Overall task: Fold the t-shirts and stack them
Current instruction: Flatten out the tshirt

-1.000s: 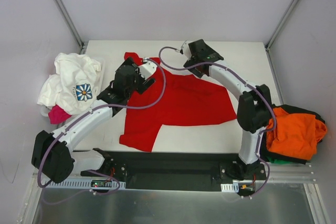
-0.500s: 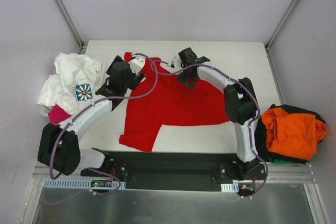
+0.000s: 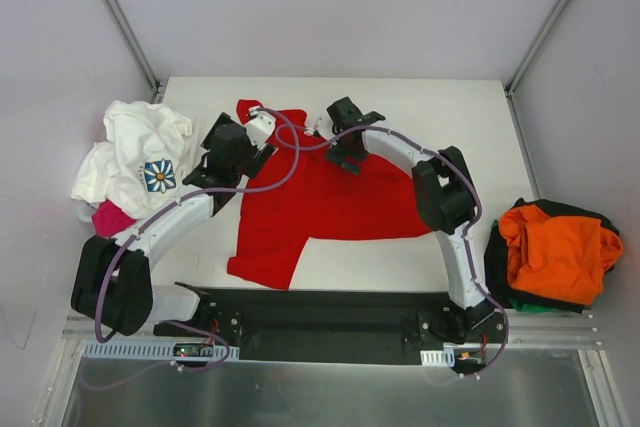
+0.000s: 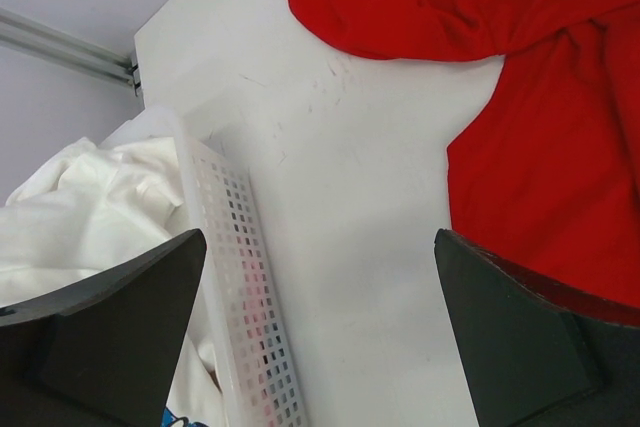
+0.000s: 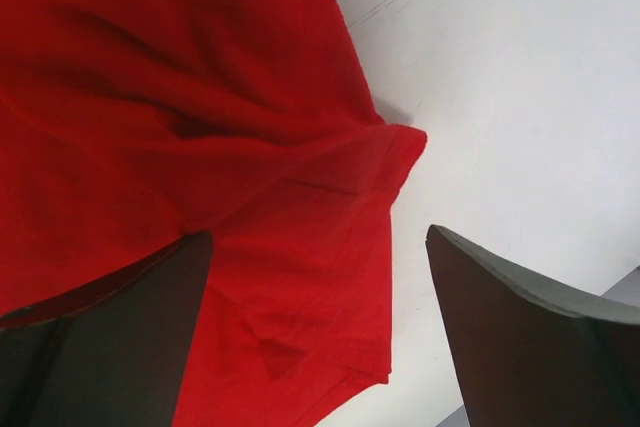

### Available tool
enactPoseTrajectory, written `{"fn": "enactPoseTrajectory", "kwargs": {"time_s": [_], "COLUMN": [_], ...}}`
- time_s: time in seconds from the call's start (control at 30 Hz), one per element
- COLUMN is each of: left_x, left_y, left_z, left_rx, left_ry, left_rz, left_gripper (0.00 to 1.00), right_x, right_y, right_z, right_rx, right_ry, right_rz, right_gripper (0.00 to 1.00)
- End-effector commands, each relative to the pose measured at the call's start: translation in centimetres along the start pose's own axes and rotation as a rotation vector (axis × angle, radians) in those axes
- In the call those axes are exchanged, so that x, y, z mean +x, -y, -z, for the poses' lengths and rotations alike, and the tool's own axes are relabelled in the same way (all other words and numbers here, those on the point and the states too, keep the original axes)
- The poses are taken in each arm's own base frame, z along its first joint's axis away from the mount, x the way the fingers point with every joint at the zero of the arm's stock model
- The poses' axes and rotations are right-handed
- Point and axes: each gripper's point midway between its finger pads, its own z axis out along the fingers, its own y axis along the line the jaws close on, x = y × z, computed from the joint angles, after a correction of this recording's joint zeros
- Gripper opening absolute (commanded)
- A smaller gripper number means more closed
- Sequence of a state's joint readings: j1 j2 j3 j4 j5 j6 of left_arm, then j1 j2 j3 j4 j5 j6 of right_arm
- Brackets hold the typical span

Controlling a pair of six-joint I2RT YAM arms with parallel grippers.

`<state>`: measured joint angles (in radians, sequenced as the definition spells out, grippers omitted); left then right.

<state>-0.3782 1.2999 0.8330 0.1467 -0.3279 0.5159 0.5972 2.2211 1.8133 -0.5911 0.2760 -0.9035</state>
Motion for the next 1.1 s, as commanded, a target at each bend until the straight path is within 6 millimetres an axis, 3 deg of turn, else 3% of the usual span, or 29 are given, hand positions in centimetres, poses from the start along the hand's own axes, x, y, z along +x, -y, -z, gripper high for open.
{"fn": "enactPoseTrajectory", "kwargs": {"time_s": [0.0, 0.1, 0.13, 0.3, 0.43, 0.5, 0.63, 0.83, 1.07], "left_x": [-0.5, -0.1, 0.1, 0.6, 1.4, 1.7, 1.8, 2.0, 3.9], "left_y": [-1.6, -1.4, -1.3, -1.2, -1.0, -1.0, -0.9, 0.2, 4.1], "left_z": [0.6, 0.6, 0.6, 0.9, 1.3, 1.3, 1.3, 0.9, -0.3], "left_rx": [-0.066, -0.065, -0.063, -0.066, -0.068, -0.072, -0.068, -0.024, 0.127], "left_ry": [0.030, 0.025, 0.021, 0.018, 0.008, 0.002, -0.001, 0.000, -0.053], "left_rz": [0.048, 0.049, 0.049, 0.061, 0.054, 0.048, 0.047, 0.065, 0.044], "left_gripper": [0.99, 0.99, 0.99, 0.99, 0.99, 0.99, 0.99, 0.99, 0.99], "right_x": [-1.1, -0.9, -0.6, 0.1, 0.4, 0.3, 0.4, 0.6, 1.5], "right_y": [0.6, 0.7, 0.8, 0.3, 0.4, 0.7, 1.2, 3.6, 6.2], "right_z": [-0.1, -0.9, -1.2, -2.4, -2.8, -2.7, -2.1, 0.3, 3.3], "right_rx": [-0.002, -0.011, -0.015, -0.045, -0.041, -0.029, -0.010, 0.091, 0.196], "right_ry": [0.027, 0.030, 0.025, 0.013, 0.014, 0.014, 0.014, 0.002, -0.029], "right_rz": [0.015, 0.011, 0.006, 0.005, -0.002, 0.001, 0.001, -0.001, 0.006], "right_gripper": [0.90, 0.79, 0.70, 0.47, 0.08, 0.01, 0.01, 0.01, 0.01]}}
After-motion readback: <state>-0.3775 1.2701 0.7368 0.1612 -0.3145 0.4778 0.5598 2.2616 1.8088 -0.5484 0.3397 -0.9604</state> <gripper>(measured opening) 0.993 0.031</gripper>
